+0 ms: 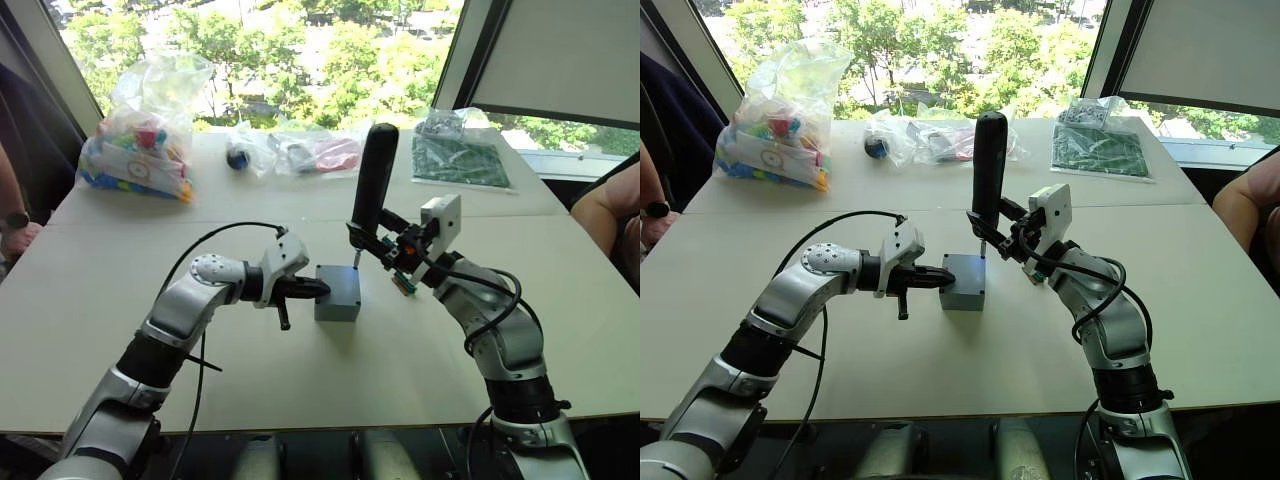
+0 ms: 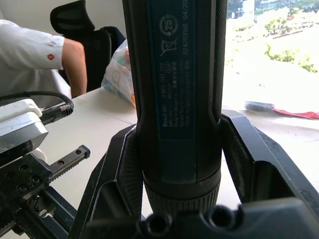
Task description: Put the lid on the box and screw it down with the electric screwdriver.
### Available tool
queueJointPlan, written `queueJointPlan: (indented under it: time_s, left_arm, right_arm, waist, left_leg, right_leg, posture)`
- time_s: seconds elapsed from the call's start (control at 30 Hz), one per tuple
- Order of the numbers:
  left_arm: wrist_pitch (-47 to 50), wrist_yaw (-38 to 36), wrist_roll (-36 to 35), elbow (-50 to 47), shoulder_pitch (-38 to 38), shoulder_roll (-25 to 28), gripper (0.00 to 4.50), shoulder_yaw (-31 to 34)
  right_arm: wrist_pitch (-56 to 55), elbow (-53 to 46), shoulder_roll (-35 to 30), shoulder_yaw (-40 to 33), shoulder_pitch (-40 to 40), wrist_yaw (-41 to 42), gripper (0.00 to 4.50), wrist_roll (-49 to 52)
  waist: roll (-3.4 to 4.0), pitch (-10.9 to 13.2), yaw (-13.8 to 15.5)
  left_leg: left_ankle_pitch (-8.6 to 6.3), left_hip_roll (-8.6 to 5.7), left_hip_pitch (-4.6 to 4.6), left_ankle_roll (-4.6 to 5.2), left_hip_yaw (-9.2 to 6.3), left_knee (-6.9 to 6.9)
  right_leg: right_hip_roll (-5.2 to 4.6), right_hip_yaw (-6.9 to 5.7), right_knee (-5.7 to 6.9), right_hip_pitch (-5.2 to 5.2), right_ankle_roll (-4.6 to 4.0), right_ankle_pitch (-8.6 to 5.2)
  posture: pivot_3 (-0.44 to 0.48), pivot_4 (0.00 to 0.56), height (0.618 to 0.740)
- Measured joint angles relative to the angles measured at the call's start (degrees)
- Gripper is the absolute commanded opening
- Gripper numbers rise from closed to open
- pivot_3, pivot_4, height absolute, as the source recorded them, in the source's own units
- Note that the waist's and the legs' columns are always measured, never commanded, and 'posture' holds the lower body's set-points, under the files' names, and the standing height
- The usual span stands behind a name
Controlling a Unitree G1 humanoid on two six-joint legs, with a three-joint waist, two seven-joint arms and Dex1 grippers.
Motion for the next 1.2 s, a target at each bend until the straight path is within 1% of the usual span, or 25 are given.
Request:
queueJointPlan:
  time_s: [0.13, 0.3, 0.37, 0.4, 0.47, 0.57, 0.6, 0.7, 0.77, 0.8, 0.87, 0.9, 0.97, 1.0, 1.07, 1.13, 1.2]
  left_arm:
    - [-0.69, 0.38, 0.62, 0.19, 0.08, -0.85, 0.00, -0.02]
    - [-1.57, 1.25, 0.75, 0.22, 0.57, -2.37, 0.00, -0.07]
    - [-2.43, 1.51, 0.80, 0.56, 0.52, -3.17, 0.00, -0.05]
    - [-2.64, 1.64, 0.83, 0.62, 0.55, -3.37, 0.00, -0.03]
    - [-4.06, 1.88, 1.32, 0.53, 0.63, -3.49, 0.00, -0.16]
    - [-4.83, 3.70, 1.82, 0.70, 0.68, -4.52, 0.00, 0.57]
    - [-4.41, 4.21, 1.49, 0.89, 0.72, -5.31, 0.00, 1.12]
    - [-0.47, 6.68, -3.38, 1.32, 0.64, -8.97, 0.00, 6.03]
    - [3.45, 9.59, -9.97, 0.90, -1.19, -12.88, 0.00, 12.37]
    - [5.30, 10.68, -13.18, -0.21, -2.59, -13.43, 0.00, 15.24]
    - [7.07, 11.38, -16.29, -2.25, -3.88, -12.94, 0.00, 18.42]
    - [8.16, 11.48, -17.67, -3.48, -3.95, -12.22, 0.00, 19.19]
    - [9.85, 11.08, -18.45, -6.76, -2.95, -9.27, 0.00, 18.73]
    - [10.57, 10.45, -18.45, -9.27, -1.51, -6.70, 0.00, 18.02]
    - [11.24, 9.02, -18.16, -12.94, 1.70, -2.19, 0.00, 17.57]
    - [11.69, 8.45, -17.32, -15.89, 3.87, 1.38, 0.00, 15.31]
    - [11.72, 7.93, -16.38, -18.69, 4.79, 3.54, 0.00, 12.84]
  right_arm:
    - [0.76, 1.11, -0.22, -1.27, -1.53, 0.33, 1.90, 1.01]
    - [6.93, 2.13, -1.97, -3.47, -5.42, 0.49, 1.90, 4.78]
    - [10.67, 3.05, -2.92, -5.48, -8.08, 0.14, 1.90, 7.69]
    - [12.14, 3.86, -3.28, -6.61, -9.83, -0.26, 1.90, 9.06]
    - [15.69, 6.34, -5.18, -11.05, -16.82, -2.13, 1.90, 12.36]
    - [18.86, 10.81, -7.56, -18.04, -27.82, -5.73, 1.90, 16.17]
    - [19.39, 11.91, -7.95, -19.51, -30.17, -6.90, 1.90, 16.89]
    - [22.55, 15.66, -8.39, -21.70, -35.67, -11.45, 1.90, 17.56]
    - [27.39, 21.23, -8.73, -22.10, -38.91, -16.52, 1.90, 16.98]
    - [30.04, 23.96, -9.09, -21.90, -39.84, -17.68, 1.90, 16.84]
    - [33.48, 27.21, -10.15, -21.16, -40.66, -17.96, 1.90, 16.79]
    - [36.19, 29.54, -12.04, -19.68, -41.61, -17.47, 1.90, 16.52]
    - [43.16, 35.43, -19.01, -12.94, -44.08, -14.16, 1.90, 13.68]
    - [46.75, 38.82, -23.29, -8.13, -45.29, -11.53, 1.90, 11.85]
    - [51.53, 45.55, -29.45, -2.59, -45.41, -6.90, 1.90, 8.31]
    - [56.46, 51.89, -32.10, 1.09, -45.17, -3.49, 1.90, 6.30]
    - [60.18, 52.57, -33.13, 4.51, -44.37, -0.57, 1.90, 6.13]
  waist:
    - [0.01, 0.01, 0.09]
    - [0.14, 0.19, 0.55]
    - [0.34, 0.51, 1.06]
    - [0.40, 0.61, 1.16]
    - [0.62, 0.87, 1.40]
    - [0.65, 0.89, 1.40]
    - [0.64, 0.89, 1.38]
    - [0.64, 0.89, 1.15]
    - [0.61, 0.99, 1.08]
    - [0.63, 1.04, 1.05]
    - [0.84, 1.17, 0.99]
    - [0.98, 1.26, 1.00]
    - [1.01, 1.33, 1.14]
    - [1.00, 1.32, 1.39]
    - [0.98, 1.33, 1.82]
    - [1.02, 1.36, 1.44]
    - [1.08, 1.40, 0.86]
  left_leg:
    - [0.00, -0.01, -0.02, 0.00, 0.00, 0.00]
    - [0.00, -0.03, -0.14, 0.00, 0.00, 0.00]
    - [0.00, -0.05, -0.22, 0.00, 0.06, 0.01]
    - [0.00, -0.06, -0.25, 0.00, 0.06, 0.04]
    - [0.01, -0.12, -0.41, 0.00, 0.06, 0.06]
    - [0.00, -0.11, -0.54, 0.00, 0.04, 0.00]
    - [0.00, -0.10, -0.60, 0.01, 0.03, 0.00]
    - [-0.01, -0.08, -1.07, 0.03, 0.02, 0.04]
    - [0.00, -0.09, -1.23, 0.03, 0.05, 0.07]
    - [0.00, -0.08, -1.22, 0.03, 0.04, 0.05]
    - [0.00, -0.08, -1.21, 0.03, 0.05, 0.01]
    - [0.00, -0.09, -1.22, 0.03, 0.08, -0.01]
    - [-0.02, -0.11, -1.30, 0.07, 0.08, -0.06]
    - [-0.03, -0.11, -1.32, 0.08, 0.06, -0.13]
    - [-0.09, -0.14, -1.52, 0.17, 0.05, -0.13]
    - [-0.09, -0.15, -1.94, 0.17, 0.11, -0.09]
    - [-0.08, -0.15, -2.05, 0.17, 0.27, -0.06]
  right_leg:
    - [-0.02, 0.00, -0.02, 0.00, 0.00, 0.00]
    - [-0.06, -0.02, -0.02, -0.12, -0.18, 0.11]
    - [-0.10, -0.01, -0.03, -0.21, -0.18, 0.12]
    - [-0.11, -0.01, -0.02, -0.22, -0.19, 0.13]
    - [-0.17, -0.01, -0.02, -0.36, -0.19, 0.15]
    - [-0.15, -0.04, -0.04, -0.48, -0.18, 0.15]
    - [-0.14, -0.06, -0.04, -0.53, -0.15, 0.15]
    - [-0.13, -0.09, 0.03, -1.01, 0.07, 0.29]
    - [-0.15, -0.08, 0.11, -1.23, 0.07, 0.32]
    - [-0.13, -0.09, 0.11, -1.24, 0.07, 0.32]
    - [-0.11, -0.08, 0.11, -1.25, 0.08, 0.31]
    - [-0.12, -0.07, 0.09, -1.25, 0.08, 0.31]
    - [-0.13, -0.08, 0.05, -1.30, 0.08, 0.30]
    - [-0.13, -0.09, -0.03, -1.32, 0.07, 0.29]
    - [-0.18, -0.15, -0.22, -1.39, 0.08, 0.26]
    - [-0.20, -0.12, -0.51, -1.65, 0.10, 0.29]
    - [-0.24, -0.02, -0.54, -1.81, 0.25, 0.40]
  posture:
    - [0.000, 0.150, 0.740]
    - [0.000, 0.150, 0.740]
    - [0.000, 0.150, 0.740]
    - [0.000, 0.150, 0.740]
    - [0.000, 0.150, 0.740]
    - [0.000, 0.150, 0.740]
    - [0.000, 0.150, 0.740]
    - [0.000, 0.150, 0.740]
    - [0.000, 0.150, 0.740]
    - [0.000, 0.150, 0.740]
    - [0.000, 0.150, 0.740]
    - [0.000, 0.150, 0.740]
    - [0.000, 0.150, 0.740]
    - [0.000, 0.150, 0.740]
    - [0.000, 0.150, 0.740]
    - [0.000, 0.150, 0.740]
    - [0.000, 0.150, 0.740]
